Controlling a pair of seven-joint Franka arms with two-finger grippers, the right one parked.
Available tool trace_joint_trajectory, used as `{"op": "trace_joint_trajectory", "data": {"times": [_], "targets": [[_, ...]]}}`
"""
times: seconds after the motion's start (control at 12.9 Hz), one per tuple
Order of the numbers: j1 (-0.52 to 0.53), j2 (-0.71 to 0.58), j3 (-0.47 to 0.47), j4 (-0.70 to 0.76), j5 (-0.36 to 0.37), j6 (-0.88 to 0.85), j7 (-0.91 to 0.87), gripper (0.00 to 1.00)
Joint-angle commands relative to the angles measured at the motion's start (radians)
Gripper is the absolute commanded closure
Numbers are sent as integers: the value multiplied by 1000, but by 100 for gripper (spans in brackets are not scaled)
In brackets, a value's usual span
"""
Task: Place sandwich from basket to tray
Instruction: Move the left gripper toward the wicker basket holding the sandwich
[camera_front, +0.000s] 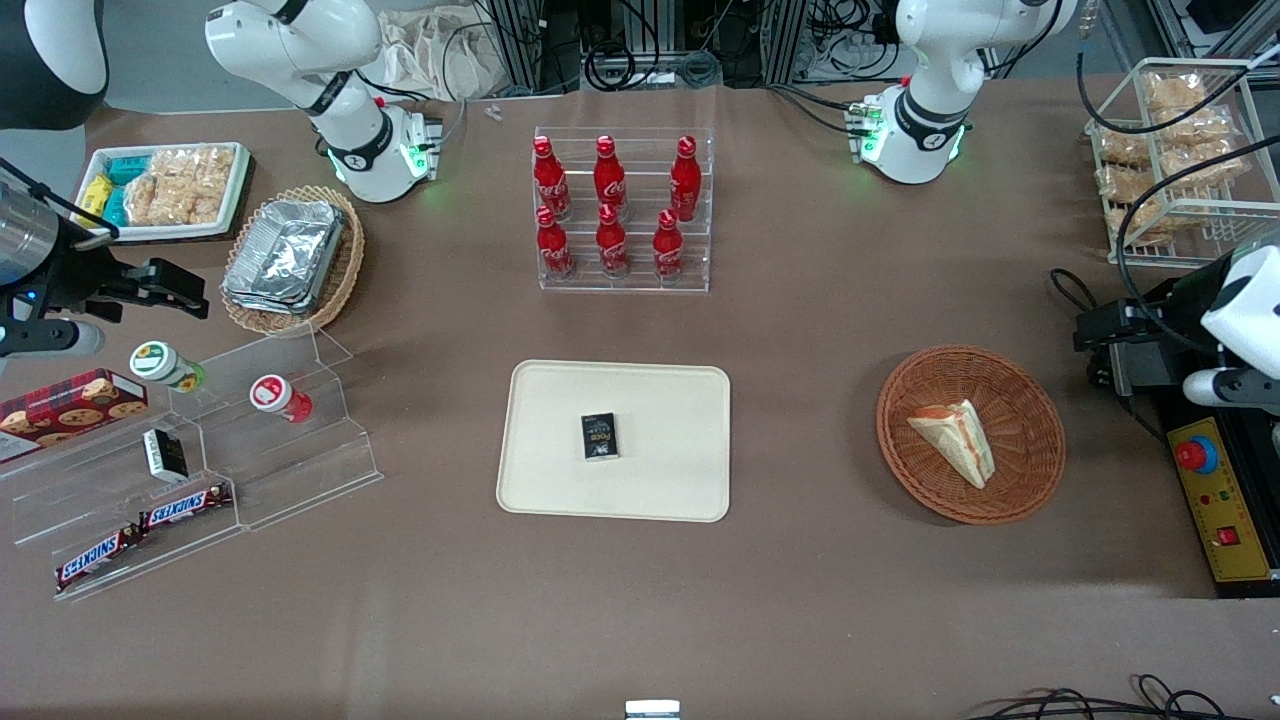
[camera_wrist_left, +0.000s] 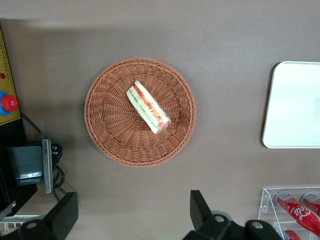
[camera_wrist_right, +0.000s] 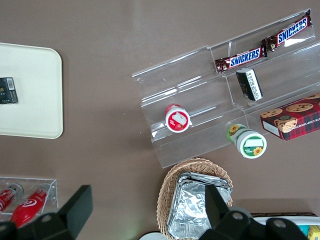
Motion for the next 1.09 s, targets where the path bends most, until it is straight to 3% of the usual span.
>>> {"op": "trace_joint_trajectory", "data": {"times": [0.0, 0.31, 0.62, 1.01], "targets": [[3, 19, -12, 34, 4, -33, 23, 1], [6, 42, -12, 5, 1, -21, 18, 1], [25, 22, -6, -253, 1, 254, 8, 1], [23, 37, -9, -439, -2, 451, -81, 1]]}}
